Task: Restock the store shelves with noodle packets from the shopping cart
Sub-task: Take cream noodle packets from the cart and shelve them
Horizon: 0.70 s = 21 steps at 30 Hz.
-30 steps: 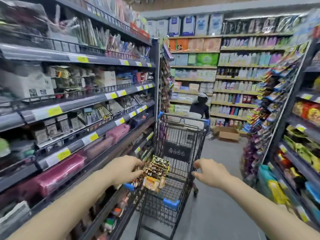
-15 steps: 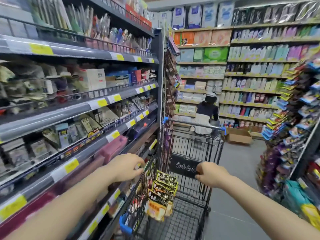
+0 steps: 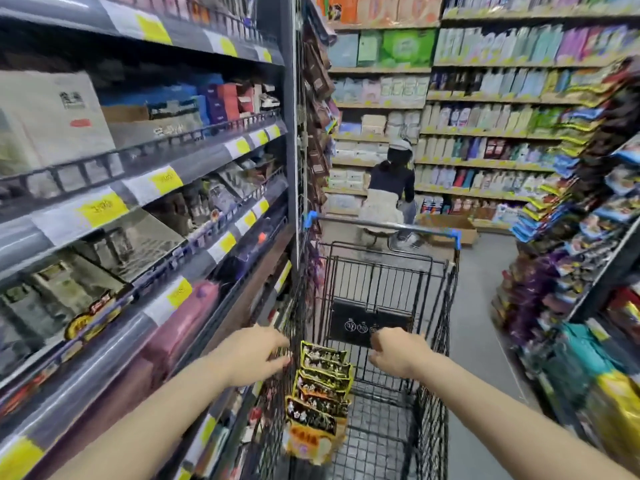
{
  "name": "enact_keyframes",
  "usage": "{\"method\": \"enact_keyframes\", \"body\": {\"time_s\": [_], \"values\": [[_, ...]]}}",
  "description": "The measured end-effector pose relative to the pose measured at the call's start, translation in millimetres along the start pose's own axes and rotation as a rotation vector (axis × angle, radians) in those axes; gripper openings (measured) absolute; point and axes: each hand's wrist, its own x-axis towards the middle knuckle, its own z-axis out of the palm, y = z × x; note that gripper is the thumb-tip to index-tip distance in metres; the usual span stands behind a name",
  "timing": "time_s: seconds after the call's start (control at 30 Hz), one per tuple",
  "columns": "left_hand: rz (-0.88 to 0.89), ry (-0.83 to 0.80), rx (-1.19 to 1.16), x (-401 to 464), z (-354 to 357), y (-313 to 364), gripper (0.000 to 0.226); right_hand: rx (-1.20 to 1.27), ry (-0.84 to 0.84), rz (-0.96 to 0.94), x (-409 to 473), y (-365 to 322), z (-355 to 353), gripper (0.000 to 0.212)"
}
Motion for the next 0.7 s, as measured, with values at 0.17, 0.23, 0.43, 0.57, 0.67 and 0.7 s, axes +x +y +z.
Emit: {"method": "enact_keyframes", "body": {"time_s": [0.17, 0.23, 0.43, 0.57, 0.67, 0.7], "values": [[0.035, -0.071, -0.099, 44.1, 46.2, -23.7, 0.046, 0.064, -0.091, 0.083, 43.1, 10.5, 53.7, 0.032], [0.044, -0.121, -0.132, 57.4, 71.4, -33.1, 0.046, 0.113, -0.146, 0.109, 58.4, 16.0, 83.5, 0.030], [0.110, -0.151, -0.147, 90.7, 149.6, -57.1, 0.044, 0.249, -0.268, 0.244, 102.5, 33.3, 192.8, 0.050], [0.175, -0.075, -0.116, 108.7, 196.2, -67.6, 0.036, 0.471, -0.359, 0.398, 123.8, 31.9, 267.7, 0.067], [0.245, 0.009, -0.101, 119.0, 225.2, -72.2, 0.029, 0.532, -0.393, 0.456, 139.3, 26.2, 310.4, 0.066], [0.270, 0.030, -0.081, 121.3, 234.3, -74.3, 0.029, 0.570, -0.396, 0.463, 143.9, 22.2, 321.8, 0.061]]}}
